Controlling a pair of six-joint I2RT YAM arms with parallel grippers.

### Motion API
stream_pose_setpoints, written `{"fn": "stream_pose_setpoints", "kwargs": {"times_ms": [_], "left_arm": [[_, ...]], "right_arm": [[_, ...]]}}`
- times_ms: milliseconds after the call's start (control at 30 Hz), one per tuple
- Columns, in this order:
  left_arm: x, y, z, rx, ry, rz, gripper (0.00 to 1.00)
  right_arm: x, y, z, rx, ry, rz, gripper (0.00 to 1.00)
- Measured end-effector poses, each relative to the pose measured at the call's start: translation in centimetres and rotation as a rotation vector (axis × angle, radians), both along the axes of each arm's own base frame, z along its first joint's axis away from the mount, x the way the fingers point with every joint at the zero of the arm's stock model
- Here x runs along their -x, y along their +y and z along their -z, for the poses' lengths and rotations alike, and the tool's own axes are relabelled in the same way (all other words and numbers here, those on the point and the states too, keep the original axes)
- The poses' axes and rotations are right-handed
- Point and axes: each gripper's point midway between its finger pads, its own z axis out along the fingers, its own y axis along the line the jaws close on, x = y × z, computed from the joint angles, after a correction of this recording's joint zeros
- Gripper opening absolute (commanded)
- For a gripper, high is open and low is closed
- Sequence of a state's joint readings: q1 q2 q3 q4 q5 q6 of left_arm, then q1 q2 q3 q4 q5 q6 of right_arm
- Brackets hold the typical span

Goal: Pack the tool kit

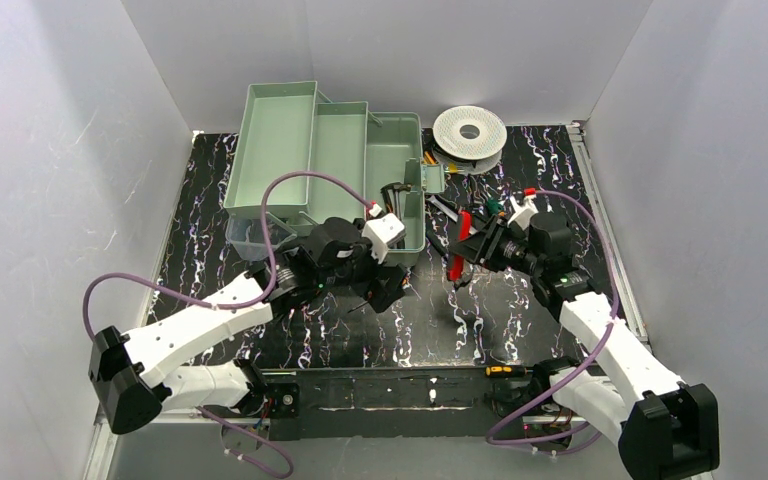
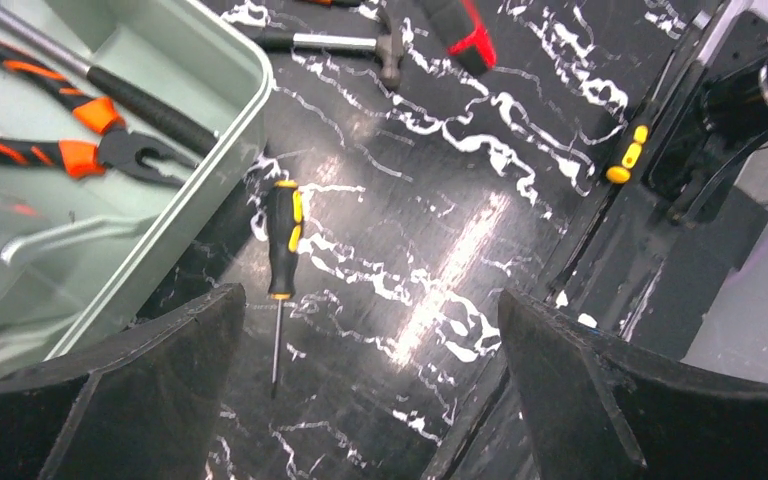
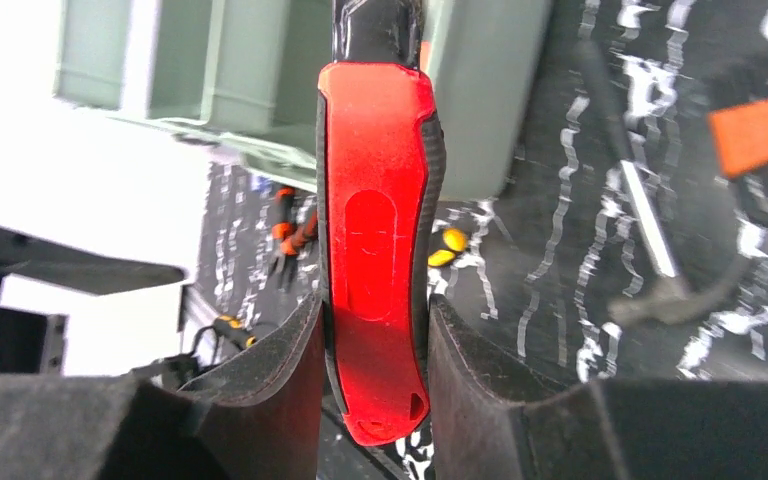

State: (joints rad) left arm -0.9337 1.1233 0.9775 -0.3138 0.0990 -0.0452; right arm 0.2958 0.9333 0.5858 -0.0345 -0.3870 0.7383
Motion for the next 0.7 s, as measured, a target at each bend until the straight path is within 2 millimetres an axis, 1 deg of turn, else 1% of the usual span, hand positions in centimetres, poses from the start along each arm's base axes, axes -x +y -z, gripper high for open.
{"fn": "stream_pose_setpoints", "kwargs": {"times_ms": [100, 300, 467, 533, 633, 700], "left_arm": [[-0.4, -1.3, -0.5, 0.033, 0.011, 0.007, 0.98], [-1.4, -3.8, -1.7, 0.114, 0.024, 0.006, 0.98], [-2.3, -6.3, -2.4, 0.172, 0.043, 0.012, 0.98], [-2.5, -6.8, -2.4, 0.185, 0.053, 0.016, 0.98], [-2.5, -7.5, -2.5, 0.208, 0.065, 0.023, 0.98], [-2.5, -7.8, -2.7, 0.221, 0.070, 0.027, 0.94]], "right_arm": [[0.5, 1.7, -1.7, -0.062, -0.050, -0.074, 0.17], [1.5, 3.9, -4.7, -0.108, -0.151, -0.188, 0.17], [1.5, 4.6, -7.2, -0.130, -0.215, -0.225, 0.17], [1.5, 4.7, -7.8, -0.135, -0.231, -0.232, 0.17], [1.5, 4.9, -8.3, -0.139, -0.246, -0.242, 0.17], [1.7, 5.1, -8.3, -0.141, -0.245, -0.250, 0.17]]}}
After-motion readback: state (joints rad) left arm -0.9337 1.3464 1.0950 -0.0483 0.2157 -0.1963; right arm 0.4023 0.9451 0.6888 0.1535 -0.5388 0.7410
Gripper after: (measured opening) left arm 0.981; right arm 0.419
